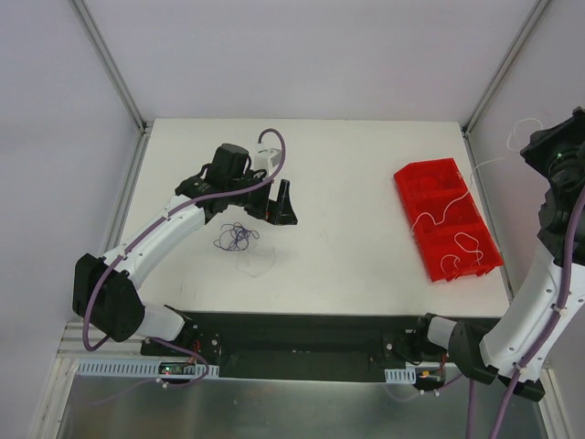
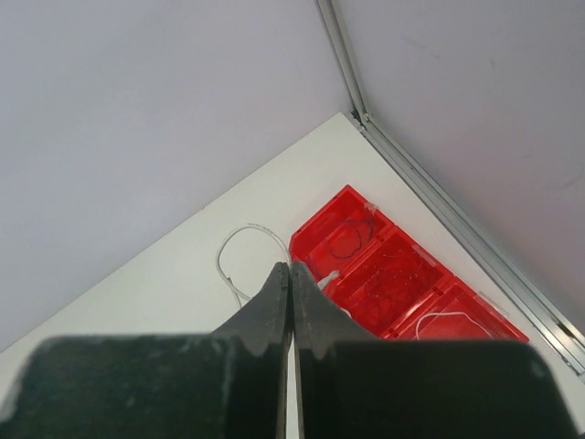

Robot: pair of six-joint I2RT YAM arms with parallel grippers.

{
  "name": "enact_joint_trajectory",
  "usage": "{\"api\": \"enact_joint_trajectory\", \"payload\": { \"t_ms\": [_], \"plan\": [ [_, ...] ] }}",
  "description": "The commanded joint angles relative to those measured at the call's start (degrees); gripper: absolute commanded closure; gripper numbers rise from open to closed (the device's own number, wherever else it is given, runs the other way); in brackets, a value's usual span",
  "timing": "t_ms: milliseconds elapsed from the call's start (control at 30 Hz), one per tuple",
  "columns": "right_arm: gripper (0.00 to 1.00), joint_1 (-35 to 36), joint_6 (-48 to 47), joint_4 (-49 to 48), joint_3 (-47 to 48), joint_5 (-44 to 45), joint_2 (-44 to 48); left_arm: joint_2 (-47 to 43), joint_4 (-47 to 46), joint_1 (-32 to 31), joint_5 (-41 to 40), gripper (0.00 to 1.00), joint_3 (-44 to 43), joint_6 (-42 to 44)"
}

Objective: Untangle the cables

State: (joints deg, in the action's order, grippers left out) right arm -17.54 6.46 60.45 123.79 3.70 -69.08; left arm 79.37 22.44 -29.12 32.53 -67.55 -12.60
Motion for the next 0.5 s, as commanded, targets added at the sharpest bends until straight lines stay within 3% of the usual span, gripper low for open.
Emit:
{"api": "enact_joint_trajectory", "payload": {
  "t_ms": [0, 200, 467],
  "plan": [
    [0.99, -0.30, 1.19, 1.16, 6.10, -2.04, -2.63, -2.29, -0.11, 0.47, 0.69, 0.09, -0.92, 0.30],
    [0.99, -0.39, 3.99, 1.61, 20.95, -6.51, -7.99, -2.38, -0.11, 0.47, 0.43, 0.09, -0.83, 0.38],
    [0.99, -0.48, 6.90, -3.84, 19.03, -7.57, -6.16, -2.38, -0.11, 0.47, 0.25, 0.09, -0.83, 0.56]
  ]
}}
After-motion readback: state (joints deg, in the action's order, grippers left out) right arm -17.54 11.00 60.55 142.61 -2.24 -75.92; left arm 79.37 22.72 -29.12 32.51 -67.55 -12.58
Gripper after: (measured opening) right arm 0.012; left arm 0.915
